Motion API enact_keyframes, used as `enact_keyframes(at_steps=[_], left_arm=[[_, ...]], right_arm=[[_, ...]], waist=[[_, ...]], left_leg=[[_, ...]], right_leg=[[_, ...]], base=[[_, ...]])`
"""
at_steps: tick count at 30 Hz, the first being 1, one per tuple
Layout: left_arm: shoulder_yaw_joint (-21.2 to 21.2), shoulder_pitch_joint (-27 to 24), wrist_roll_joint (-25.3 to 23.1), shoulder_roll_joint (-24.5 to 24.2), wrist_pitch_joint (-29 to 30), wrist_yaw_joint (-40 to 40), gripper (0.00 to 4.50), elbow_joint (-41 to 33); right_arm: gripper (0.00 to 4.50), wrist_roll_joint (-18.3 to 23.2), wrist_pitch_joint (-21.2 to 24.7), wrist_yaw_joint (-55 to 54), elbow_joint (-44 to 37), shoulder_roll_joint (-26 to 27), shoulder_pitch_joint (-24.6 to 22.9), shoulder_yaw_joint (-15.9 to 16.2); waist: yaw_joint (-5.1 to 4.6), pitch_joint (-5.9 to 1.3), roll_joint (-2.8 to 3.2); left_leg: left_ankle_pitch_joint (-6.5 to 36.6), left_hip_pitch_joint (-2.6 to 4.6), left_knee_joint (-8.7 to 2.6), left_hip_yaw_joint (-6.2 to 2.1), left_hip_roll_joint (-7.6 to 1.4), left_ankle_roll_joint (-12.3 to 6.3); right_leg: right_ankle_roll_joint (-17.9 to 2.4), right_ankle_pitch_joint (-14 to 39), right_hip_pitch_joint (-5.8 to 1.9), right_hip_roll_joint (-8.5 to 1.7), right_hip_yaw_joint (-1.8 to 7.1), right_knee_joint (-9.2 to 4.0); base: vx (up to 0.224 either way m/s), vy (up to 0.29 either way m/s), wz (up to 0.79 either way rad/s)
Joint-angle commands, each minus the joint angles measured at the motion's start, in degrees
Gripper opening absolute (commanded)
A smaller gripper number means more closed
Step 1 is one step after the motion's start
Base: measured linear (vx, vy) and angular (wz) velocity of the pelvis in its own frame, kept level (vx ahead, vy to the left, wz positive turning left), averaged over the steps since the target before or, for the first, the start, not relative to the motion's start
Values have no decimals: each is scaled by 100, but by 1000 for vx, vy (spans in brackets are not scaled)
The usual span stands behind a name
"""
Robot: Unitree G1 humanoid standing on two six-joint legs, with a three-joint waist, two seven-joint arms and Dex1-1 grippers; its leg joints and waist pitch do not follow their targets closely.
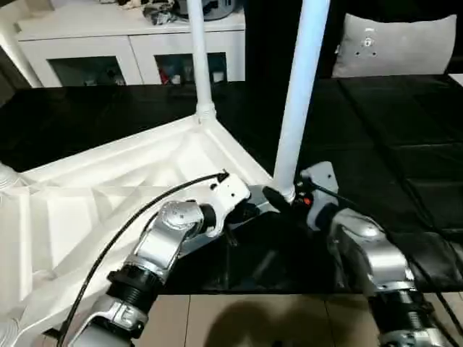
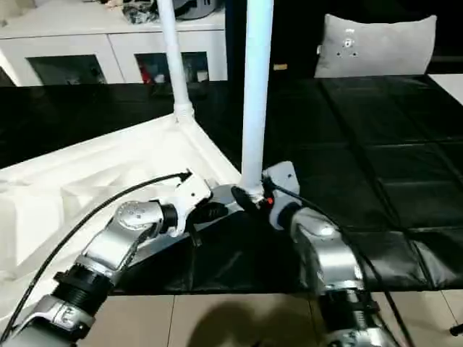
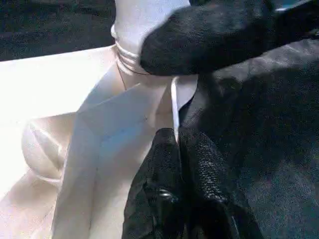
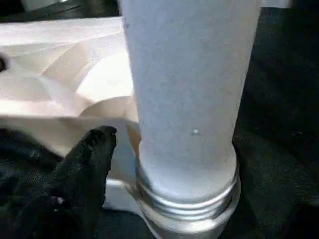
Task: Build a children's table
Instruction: Rotate leg to tighten
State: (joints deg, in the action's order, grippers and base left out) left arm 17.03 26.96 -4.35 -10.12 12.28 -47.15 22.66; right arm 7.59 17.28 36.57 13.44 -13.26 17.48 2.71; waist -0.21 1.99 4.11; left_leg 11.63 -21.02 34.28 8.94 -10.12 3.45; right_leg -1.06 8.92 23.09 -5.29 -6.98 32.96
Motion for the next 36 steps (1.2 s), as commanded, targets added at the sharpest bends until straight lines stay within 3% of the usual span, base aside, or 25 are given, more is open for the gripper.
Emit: enact_keyframes(at_steps=[1, 3, 4, 9, 12, 16, 18, 21, 32, 36], left_arm=[[85, 209, 44, -243, -348, -380, 0, 2], [85, 209, 44, -243, -348, -380, 0, 2], [148, 241, 27, -445, -570, -661, 0, 128], [306, 275, 92, -787, -1033, -1408, 0, 268], [387, 303, 162, -968, -1321, -1841, 0, 377], [561, 301, 225, -1223, -1619, -2423, 0, 422], [626, 305, 306, -1330, -1757, -2791, 0, 435], [677, 331, 329, -1396, -1869, -3037, 0, 447], [775, 406, 350, -1440, -2182, -3326, 0, 470], [793, 424, 335, -1433, -2241, -3318, 0, 512]], right_arm=[[434, 177, -51, 736, -180, -244, -105, 280], [444, 177, -51, 736, -180, -244, -105, 280], [444, 246, -117, 1152, -212, -564, -82, 252], [444, 484, -92, 2084, -339, -1130, -8, 293], [444, 531, -353, 2599, -394, -1408, 46, 375], [444, 750, -343, 3224, -545, -1655, 61, 473], [430, 835, -331, 3494, -566, -1749, 86, 542], [399, 885, -224, 3688, -532, -1806, 124, 620], [307, 1034, -85, 4072, -611, -1819, 133, 820], [278, 1046, -34, 4132, -618, -1802, 93, 864]], waist=[[46, -326, -80], [65, -323, -80], [93, -318, -92], [113, -311, -92], [171, -323, -87], [284, -334, -91], [312, -339, -118], [378, -331, -103], [510, -347, -108], [514, -346, -116]], left_leg=[[1163, -50, -388, -57, -236, -650], [1166, -49, -388, -57, -239, -654], [1207, -39, -389, -57, -230, -643], [1337, -23, -398, -64, -249, -631], [1201, -21, -391, -54, -276, -661], [1059, -7, -382, -38, -292, -701], [1001, -8, -384, -36, -303, -696], [1030, 8, -389, -27, -312, -661], [924, 20, -385, -20, -321, -568], [955, 16, -387, -21, -315, -547]], right_leg=[[-826, 1939, -365, -341, 290, -459], [-823, 1982, -368, -348, 290, -459], [-797, 2113, -367, -347, 281, -475], [-769, 2246, -355, -348, 284, -480], [-865, 1992, -352, -353, 304, -436], [-963, 1795, -355, -353, 311, -395], [-1000, 1728, -353, -357, 315, -376], [-1015, 1825, -338, -362, 323, -382], [-976, 1795, -336, -374, 334, -365], [-949, 1831, -338, -369, 329, -371]], base=[[0, 0, 0], [0, 0, 0], [0, 0, 0], [0, 0, 0], [0, 0, 0], [0, 0, 0], [0, 0, 0], [0, 0, 0], [0, 0, 0], [0, 0, 0]])
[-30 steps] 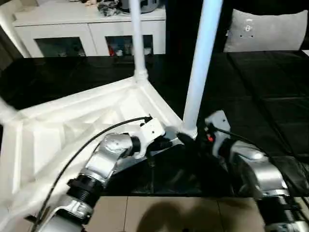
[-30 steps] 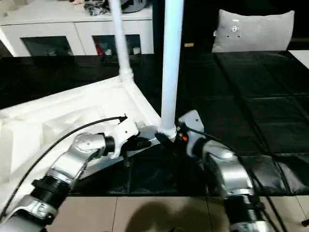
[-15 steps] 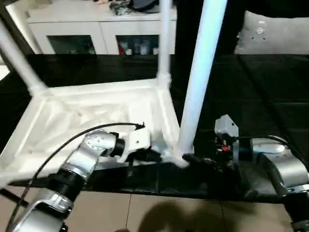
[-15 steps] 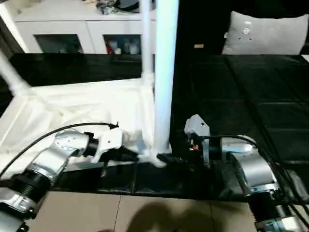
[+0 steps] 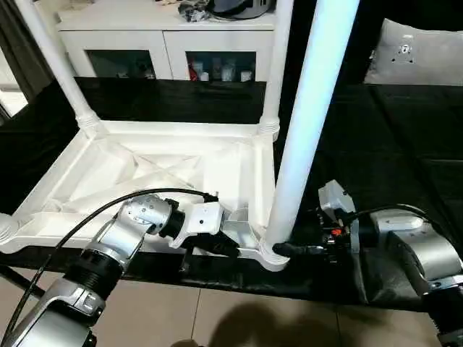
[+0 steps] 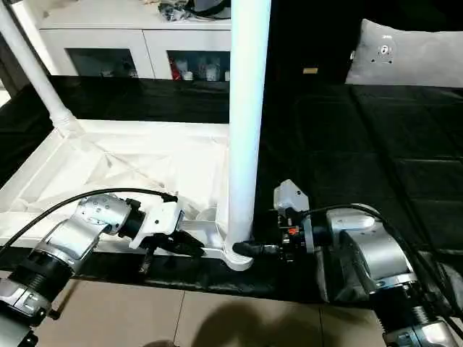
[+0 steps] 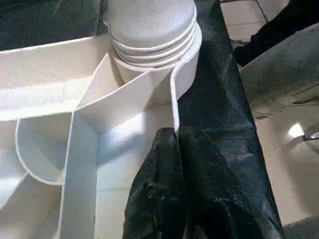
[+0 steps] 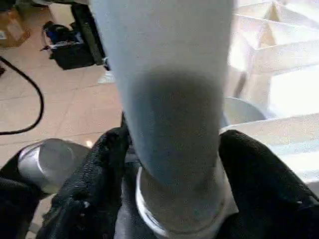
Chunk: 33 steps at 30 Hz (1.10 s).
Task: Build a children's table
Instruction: Rotate leg to tighten
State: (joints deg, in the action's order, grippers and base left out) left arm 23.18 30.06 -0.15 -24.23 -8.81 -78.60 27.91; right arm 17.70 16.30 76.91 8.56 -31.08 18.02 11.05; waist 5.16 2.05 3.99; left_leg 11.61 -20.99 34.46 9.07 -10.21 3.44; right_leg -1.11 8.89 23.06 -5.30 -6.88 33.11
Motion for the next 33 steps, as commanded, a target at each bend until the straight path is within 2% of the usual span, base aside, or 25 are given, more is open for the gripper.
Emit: enact_keyframes(at_steps=[1, 4, 10, 12, 14, 15, 17, 18, 19, 21, 22, 23, 24, 27, 28, 29, 30, 31, 32, 33], left_arm=[[179, 113, -87, -22, -137, -176, 0, -11], [180, 94, -80, -24, -113, -204, 0, -19], [136, 36, 0, -5, 58, -216, 0, -71], [100, 7, 27, 29, 258, -103, 0, -143], [34, -20, 42, 118, 577, 132, 0, -249], [-19, -33, 59, 197, 785, 294, 0, -321], [-72, -47, 72, 302, 1064, 499, 0, -427], [-121, -69, 84, 438, 1389, 741, 0, -559], [-128, -78, 67, 509, 1566, 867, 0, -624], [-142, -91, -18, 693, 1890, 1215, 0, -728], [-214, -61, -97, 968, 2217, 1699, 0, -754], [-239, -47, -119, 1058, 2317, 1848, 0, -753], [-262, -29, -156, 1156, 2410, 2020, 0, -753], [-319, 32, -243, 1447, 2612, 2492, 0, -735], [-350, 92, -325, 1699, 2765, 2882, 0, -722], [-350, 93, -326, 1703, 2768, 2887, 0, -722], [-336, 133, -390, 1765, 2739, 2999, 0, -685], [-324, 160, -434, 1801, 2714, 3067, 0, -656], [-330, 181, -468, 1827, 2728, 3126, 0, -648], [-331, 195, -500, 1833, 2741, 3165, 0, -647]], right_arm=[[278, 31, 64, 105, -125, -19, 32, 33], [242, 47, 112, 104, -134, -7, 4, 49], [206, 169, 284, -30, -258, 69, -94, 71], [199, 235, 486, -250, -363, 173, -135, 41], [195, 44, 608, -811, -394, 381, -157, 21], [195, -126, 609, -1196, -380, 531, -162, 12], [194, -283, 698, -1721, -334, 759, -143, -46], [193, -473, 841, -2360, -250, 1040, -92, -130], [193, -591, 961, -2707, -186, 1181, -43, -166], [192, -810, 1183, -3427, -70, 1492, 57, -244], [192, -932, 1408, -4057, 25, 1823, 152, -338], [192, -954, 1455, -4198, 46, 1907, 174, -355], [192, -985, 1457, -4310, 51, 1978, 189, -340], [192, -1110, 1227, -4602, 155, 2186, 236, -319], [226, -1089, 1142, -4849, 293, 2411, 291, -426], [247, -1088, 1142, -4853, 296, 2415, 292, -429], [247, -1052, 1075, -4930, 330, 2495, 312, -493], [261, -1032, 1022, -4981, 353, 2546, 326, -533], [271, -1003, 1049, -4989, 323, 2577, 328, -553], [271, -1005, 1042, -4988, 291, 2580, 320, -553]], waist=[[-21, -351, -96], [-17, -354, -107], [-12, -353, -95], [-15, -344, -92], [-31, -335, -95], [-46, -318, -77], [-120, -268, -87], [-168, -266, -95], [-247, -242, -95], [-369, -238, -66], [-468, -224, -72], [-499, -225, -57], [-600, -246, -68], [-680, -260, -77], [-687, -263, -85], [-697, -266, -89], [-684, -269, -87], [-651, -286, -100], [-651, -286, -100], [-619, -298, -91]], left_leg=[[965, 14, -408, -36, -309, -533], [939, 9, -403, -34, -300, -527], [948, 12, -406, -38, -305, -521], [944, 12, -416, -38, -309, -501], [1047, 15, -425, -42, -301, -455], [1121, 15, -434, -46, -288, -399], [1374, 36, -455, -46, -252, -241], [1528, 54, -445, -57, -213, -168], [1645, 81, -448, -60, -201, -112], [1810, 60, -463, -109, -195, -28], [1975, 26, -461, -136, -185, -3], [2056, 44, -454, -140, -171, 1], [2154, 114, -403, -134, -135, -52], [2024, 36, -440, -143, -170, -188], [1984, 42, -436, -132, -170, -229], [1952, 41, -427, -119, -164, -252], [1879, 50, -416, -115, -151, -290], [1657, 21, -436, -114, -173, -357], [1657, 21, -436, -114, -173, -357], [1522, 10, -444, -110, -193, -392]], right_leg=[[-942, 1852, -335, -371, 321, -387], [-923, 1867, -341, -369, 318, -388], [-907, 1892, -338, -368, 317, -388], [-909, 1898, -337, -365, 323, -391], [-863, 2055, -336, -368, 314, -415], [-823, 2231, -331, -371, 307, -432], [-674, 2741, -314, -361, 282, -495], [-488, 3138, -322, -365, 247, -550], [-397, 3380, -279, -349, 236, -596], [-292, 3496, -307, -347, 198, -602], [-204, 3588, -315, -331, 158, -618], [-164, 3666, -306, -329, 137, -646], [-145, 3705, -264, -344, 129, -708], [-252, 3329, -307, -337, 159, -659], [-287, 3291, -293, -336, 160, -669], [-311, 3285, -289, -342, 169, -670], [-336, 3300, -283, -350, 171, -686], [-392, 3048, -303, -349, 207, -646], [-392, 3048, -303, -349, 207, -646], [-466, 2816, -316, -349, 225, -618]], base=[[0, 0, 0], [0, 0, 0], [0, 0, 0], [0, 0, 0], [0, 0, 0], [0, 0, 0], [0, 0, 0], [0, 0, 0], [0, 0, 0], [0, 0, 0], [0, 0, 0], [0, 0, 0], [0, 0, 0], [0, 0, 0], [0, 0, 0], [0, 0, 0], [0, 0, 0], [0, 0, 0], [0, 0, 0], [0, 0, 0]])
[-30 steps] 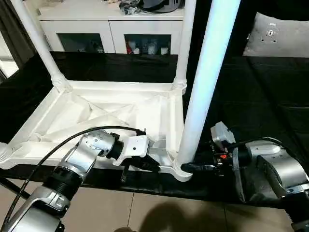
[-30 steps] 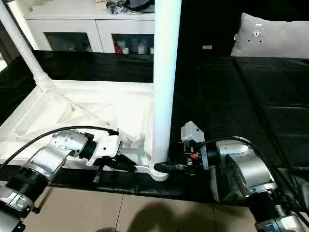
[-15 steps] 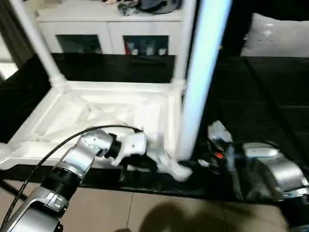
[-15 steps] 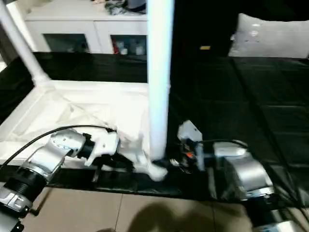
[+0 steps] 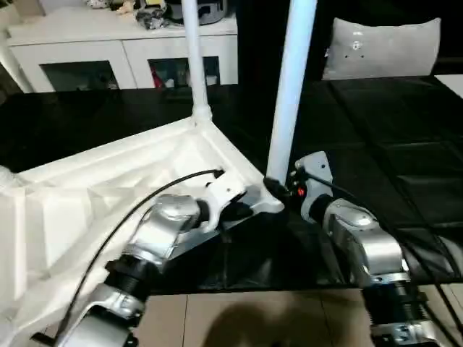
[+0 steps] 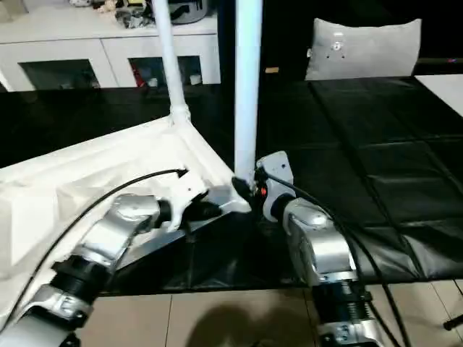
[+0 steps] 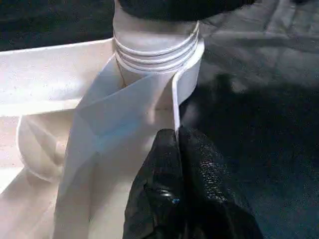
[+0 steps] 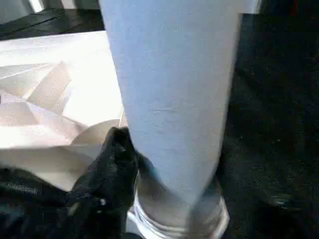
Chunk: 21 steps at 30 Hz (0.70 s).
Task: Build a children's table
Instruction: Rotate leg to tighten
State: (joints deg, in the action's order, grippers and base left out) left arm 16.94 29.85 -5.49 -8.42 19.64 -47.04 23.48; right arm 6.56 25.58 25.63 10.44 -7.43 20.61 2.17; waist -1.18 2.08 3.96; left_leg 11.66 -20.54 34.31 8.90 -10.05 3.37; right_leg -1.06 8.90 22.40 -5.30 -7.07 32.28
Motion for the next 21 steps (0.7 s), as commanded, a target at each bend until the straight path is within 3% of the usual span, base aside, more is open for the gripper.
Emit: enact_keyframes(at_steps=[1, 9, 10, 16, 21], left_arm=[[289, 227, 2, 253, -79, 51, 0, -208], [350, 187, -152, -357, -773, -408, 0, 55], [351, 185, -149, -366, -793, -423, 0, 60], [608, 104, -61, -983, -1790, -1449, 0, 219], [751, 68, -11, -1235, -2203, -1979, 0, 263]], right_arm=[[296, 103, 114, 146, 63, 211, 50, 343], [351, 229, -462, 1296, -249, -605, -297, 376], [357, 237, -469, 1323, -254, -621, -302, 376], [415, 611, -732, 2845, -529, -1572, -453, 405], [415, 804, -914, 3677, -563, -1950, -441, 461]], waist=[[40, -314, -74], [182, -367, -51], [192, -355, -40], [248, -324, -36], [348, -328, -67]], left_leg=[[1402, -29, -432, -89, -230, -407], [871, -84, -393, -69, -259, -626], [857, -87, -388, -57, -248, -660], [1273, -65, -418, -68, -270, -613], [1259, -43, -414, -57, -294, -579]], right_leg=[[-570, 2531, -253, -348, 266, -500], [-945, 1381, -328, -358, 312, -347], [-1007, 1384, -324, -363, 306, -350], [-873, 1942, -304, -359, 301, -401], [-906, 1982, -290, -369, 321, -374]], base=[[0, 0, 0], [0, 0, 0], [0, 0, 0], [0, 0, 0], [0, 0, 0]])
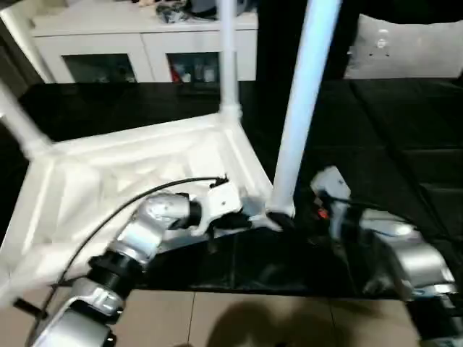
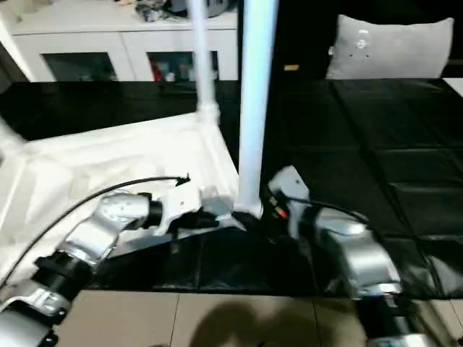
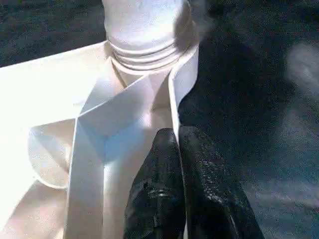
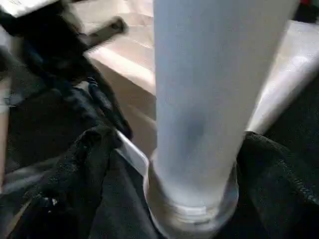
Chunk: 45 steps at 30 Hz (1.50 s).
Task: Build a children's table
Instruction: Rotate leg to tighten
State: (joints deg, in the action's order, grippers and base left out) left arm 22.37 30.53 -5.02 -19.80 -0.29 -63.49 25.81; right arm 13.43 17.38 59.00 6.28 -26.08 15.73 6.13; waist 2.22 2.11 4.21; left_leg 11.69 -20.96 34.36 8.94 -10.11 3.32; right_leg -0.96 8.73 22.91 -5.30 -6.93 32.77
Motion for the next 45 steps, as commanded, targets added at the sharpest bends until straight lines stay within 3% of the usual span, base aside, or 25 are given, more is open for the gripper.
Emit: enact_keyframes(at_steps=[1, 4, 8, 16, 23, 28, 30, 31, 32, 33, 35, 37, 39, 41, 42, 43, 44, 45], left_arm=[[230, 1, -53, -135, -293, -428, 0, 54], [370, 1, -39, -352, -728, -848, 0, 154], [426, 1, 77, -469, -933, -1254, 0, 194], [491, -28, 166, -619, -1159, -1664, 0, 243], [492, -4, 215, -636, -1265, -1806, 0, 328], [371, -2, 390, -525, -1071, -1783, 0, 307], [211, -23, 600, -378, -638, -1658, 0, 203], [153, -15, 636, -313, -402, -1534, 0, 157], [153, -15, 636, -313, -402, -1534, 0, 157], [93, -2, 667, -232, -218, -1389, 0, 130], [15, 28, 617, -51, 162, -959, 0, 76], [-9, 32, 533, 99, 416, -610, 0, 5], [-61, 60, 378, 444, 791, 6, 0, -61], [-74, 81, 330, 581, 943, 204, 0, -66], [-105, 146, 225, 765, 1067, 522, 0, -1], [-120, 204, 163, 871, 1125, 711, 0, 73], [-130, 242, 125, 935, 1159, 825, 0, 121], [-129, 315, 52, 1025, 1162, 1037, 0, 212]], right_arm=[[415, 161, -127, 471, -129, -148, 60, 86], [376, 289, -237, 1067, -49, -388, 130, 235], [342, 366, -172, 1552, -5, -521, 192, 402], [290, 396, -171, 1756, 70, -531, 220, 526], [226, 444, -117, 1850, 35, -498, 199, 558], [197, 446, -6, 1688, -21, -428, 172, 577], [193, 435, 348, 1315, -49, -299, 235, 531], [192, 402, 558, 1065, -48, -201, 277, 511], [191, 402, 558, 1065, -48, -201, 277, 511], [191, 329, 688, 801, -56, -83, 299, 515], [191, 180, 880, 235, -108, 212, 296, 534], [191, 26, 1045, -378, -66, 523, 329, 482], [190, -250, 1332, -1519, 214, 1122, 497, 321], [190, -345, 1382, -1902, 350, 1333, 572, 271], [190, -445, 1361, -2350, 596, 1587, 698, 214], [190, -467, 1271, -2579, 771, 1725, 774, 156], [190, -476, 1210, -2714, 879, 1807, 820, 117], [190, -500, 1123, -2919, 1007, 1930, 876, 59]], waist=[[22, -331, -83], [74, -334, -84], [138, -325, -109], [170, -341, -102], [196, -340, -94], [224, -342, -116], [219, -335, -117], [214, -320, -67], [214, -320, -67], [168, -278, -108], [102, -261, -101], [21, -252, -105], [-134, -227, -108], [-218, -219, -82], [-315, -227, -63], [-405, -238, -48], [-448, -242, -61], [-509, -246, -27]], left_leg=[[1240, -4, -420, -62, -297, -578], [1191, -6, -412, -48, -307, -607], [1223, 6, -415, -40, -307, -553], [1111, 0, -417, -40, -317, -511], [1174, 14, -419, -35, -318, -466], [1082, 12, -414, -24, -314, -464], [1074, 15, -417, -16, -313, -453], [1154, 28, -422, -23, -304, -405], [1154, 28, -422, -23, -304, -405], [1363, 26, -444, -30, -271, -304], [1613, 79, -431, -33, -239, -201], [1686, 77, -435, -55, -218, -121], [1895, 57, -430, -87, -186, -36], [2101, 84, -403, -110, -156, 12], [2214, 99, -372, -126, -125, 4], [2308, 117, -377, -148, -137, -34], [2294, 62, -398, -169, -150, -51], [2409, 60, -420, -186, -173, -92]], right_leg=[[-919, 1982, -342, -376, 312, -416], [-973, 1868, -341, -376, 321, -388], [-925, 2144, -327, -379, 321, -397], [-987, 1912, -326, -377, 333, -363], [-958, 2029, -324, -378, 333, -373], [-943, 2030, -322, -376, 334, -367], [-937, 2061, -324, -371, 335, -370], [-899, 2265, -311, -366, 328, -389], [-899, 2265, -311, -366, 328, -389], [-746, 2707, -318, -361, 302, -443], [-552, 3211, -277, -362, 282, -515], [-423, 3412, -277, -356, 261, -548], [-254, 3682, -261, -333, 192, -604], [-128, 3959, -241, -335, 121, -655], [-12, 4084, -235, -337, 79, -702], [-39, 3957, -234, -344, 62, -730], [-42, 3828, -280, -346, 61, -712], [-105, 3640, -283, -339, 49, -711]], base=[[0, 0, 0], [0, 0, 0], [0, 0, 0], [0, 0, 0], [0, 0, 0], [0, 0, 0], [0, 0, 0], [0, 0, 0], [0, 0, 0], [0, 0, 0], [0, 0, 0], [0, 0, 0], [0, 0, 0], [0, 0, 0], [0, 0, 0], [0, 0, 0], [0, 0, 0], [0, 0, 0]])
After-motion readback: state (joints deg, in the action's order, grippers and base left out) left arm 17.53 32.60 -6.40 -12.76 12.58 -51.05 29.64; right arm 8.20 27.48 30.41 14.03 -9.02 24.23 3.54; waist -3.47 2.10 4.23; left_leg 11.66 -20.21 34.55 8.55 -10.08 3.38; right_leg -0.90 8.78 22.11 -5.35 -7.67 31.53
